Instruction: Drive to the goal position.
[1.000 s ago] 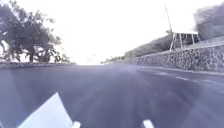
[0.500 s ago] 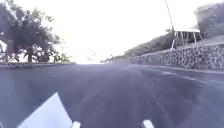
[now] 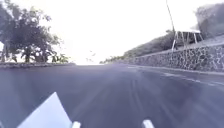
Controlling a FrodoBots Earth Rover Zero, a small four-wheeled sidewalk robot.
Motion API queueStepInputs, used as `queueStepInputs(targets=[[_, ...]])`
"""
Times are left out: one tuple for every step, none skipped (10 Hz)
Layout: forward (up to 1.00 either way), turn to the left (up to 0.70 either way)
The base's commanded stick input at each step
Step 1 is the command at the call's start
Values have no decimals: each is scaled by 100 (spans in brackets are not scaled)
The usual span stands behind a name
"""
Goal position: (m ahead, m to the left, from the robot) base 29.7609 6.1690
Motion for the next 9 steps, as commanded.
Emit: queueStepInputs(targets=[[70, 0], [70, 0], [70, 0], [70, 0], [70, 0], [70, 0], [70, -27], [70, -30], [70, -34]])
